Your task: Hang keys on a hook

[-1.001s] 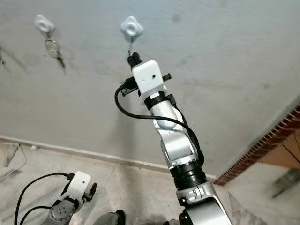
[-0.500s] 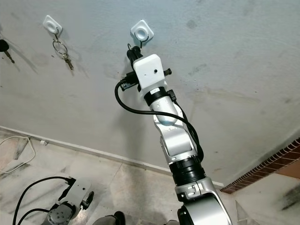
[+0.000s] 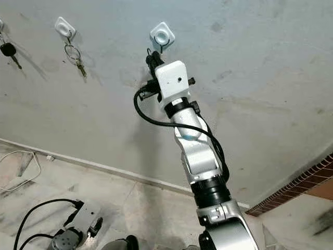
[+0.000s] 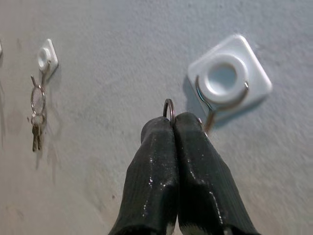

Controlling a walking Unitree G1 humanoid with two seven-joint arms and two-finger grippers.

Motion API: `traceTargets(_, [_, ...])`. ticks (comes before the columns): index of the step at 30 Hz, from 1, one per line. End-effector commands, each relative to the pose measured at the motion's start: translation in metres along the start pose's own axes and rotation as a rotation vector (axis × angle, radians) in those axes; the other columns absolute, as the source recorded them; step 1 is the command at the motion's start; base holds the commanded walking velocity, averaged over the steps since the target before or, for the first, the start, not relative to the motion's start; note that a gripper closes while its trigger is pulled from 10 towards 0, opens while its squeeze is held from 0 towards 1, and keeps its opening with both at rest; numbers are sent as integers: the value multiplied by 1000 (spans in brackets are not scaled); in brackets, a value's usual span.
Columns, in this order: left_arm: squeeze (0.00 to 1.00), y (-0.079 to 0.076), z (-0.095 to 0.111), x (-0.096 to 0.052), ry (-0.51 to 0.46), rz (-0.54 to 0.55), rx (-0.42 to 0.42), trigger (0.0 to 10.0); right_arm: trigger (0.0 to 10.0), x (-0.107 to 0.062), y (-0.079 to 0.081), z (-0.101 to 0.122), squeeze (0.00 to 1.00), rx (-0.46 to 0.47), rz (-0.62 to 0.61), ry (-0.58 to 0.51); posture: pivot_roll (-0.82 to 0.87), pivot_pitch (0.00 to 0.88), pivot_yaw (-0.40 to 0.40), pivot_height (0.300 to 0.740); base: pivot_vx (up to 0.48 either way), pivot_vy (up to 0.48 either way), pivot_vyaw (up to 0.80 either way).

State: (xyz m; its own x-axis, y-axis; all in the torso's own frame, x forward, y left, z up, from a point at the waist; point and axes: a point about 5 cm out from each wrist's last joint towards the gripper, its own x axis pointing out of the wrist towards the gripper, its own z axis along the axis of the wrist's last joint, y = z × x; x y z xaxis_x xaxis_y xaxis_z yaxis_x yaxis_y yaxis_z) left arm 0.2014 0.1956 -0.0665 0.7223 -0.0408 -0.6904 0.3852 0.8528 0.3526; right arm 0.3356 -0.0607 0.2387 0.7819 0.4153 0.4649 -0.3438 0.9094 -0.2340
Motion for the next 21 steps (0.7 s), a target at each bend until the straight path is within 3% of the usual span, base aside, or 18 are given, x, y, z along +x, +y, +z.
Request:
traceTargets(1, [0, 1, -11, -4, 38, -8, 14, 10000, 10000, -3, 1, 6, 0, 6, 11, -26, -21, 153, 73, 740, 0, 0, 0])
traceTargets(9, [0, 3, -12, -4, 46, -14, 35, 10000, 10000, -16, 0, 3, 0, 16, -11, -6, -34, 154, 82, 740, 0, 0, 0])
traceTargets(21, [0, 1, -11, -3, 47, -32, 75, 10000, 10000, -9, 3, 10, 0, 32, 46, -30, -30, 150, 86, 740, 0, 0, 0])
